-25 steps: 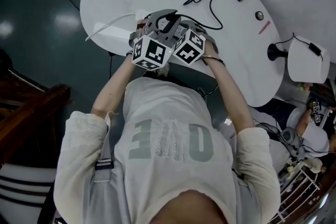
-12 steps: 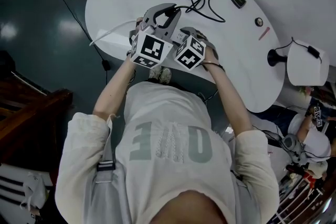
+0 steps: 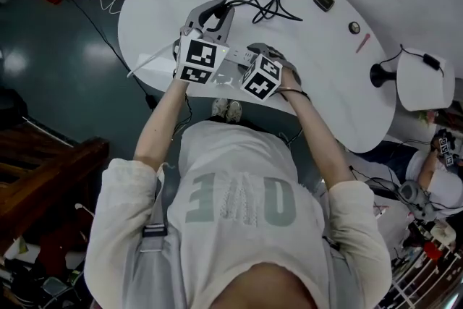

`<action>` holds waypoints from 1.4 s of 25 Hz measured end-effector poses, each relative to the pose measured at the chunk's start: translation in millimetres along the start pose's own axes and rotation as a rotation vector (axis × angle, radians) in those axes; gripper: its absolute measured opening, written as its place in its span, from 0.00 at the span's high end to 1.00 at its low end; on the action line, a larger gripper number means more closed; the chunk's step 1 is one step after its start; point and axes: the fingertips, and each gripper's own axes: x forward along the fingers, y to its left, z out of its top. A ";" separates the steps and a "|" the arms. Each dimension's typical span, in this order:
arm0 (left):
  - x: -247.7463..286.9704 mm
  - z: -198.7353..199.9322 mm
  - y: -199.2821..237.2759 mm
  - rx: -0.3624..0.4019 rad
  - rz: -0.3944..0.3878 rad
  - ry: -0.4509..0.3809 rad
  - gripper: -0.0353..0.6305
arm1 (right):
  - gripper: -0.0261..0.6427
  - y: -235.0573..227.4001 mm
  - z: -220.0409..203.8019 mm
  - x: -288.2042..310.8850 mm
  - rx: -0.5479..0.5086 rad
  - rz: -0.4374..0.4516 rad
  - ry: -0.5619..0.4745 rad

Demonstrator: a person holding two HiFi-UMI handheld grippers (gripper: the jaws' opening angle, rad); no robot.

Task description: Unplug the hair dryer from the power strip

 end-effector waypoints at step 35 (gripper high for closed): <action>28.2 -115.0 0.1 -0.104 0.015 0.302 0.62 | 0.59 -1.2 2.1 3.5 0.016 -0.030 -0.017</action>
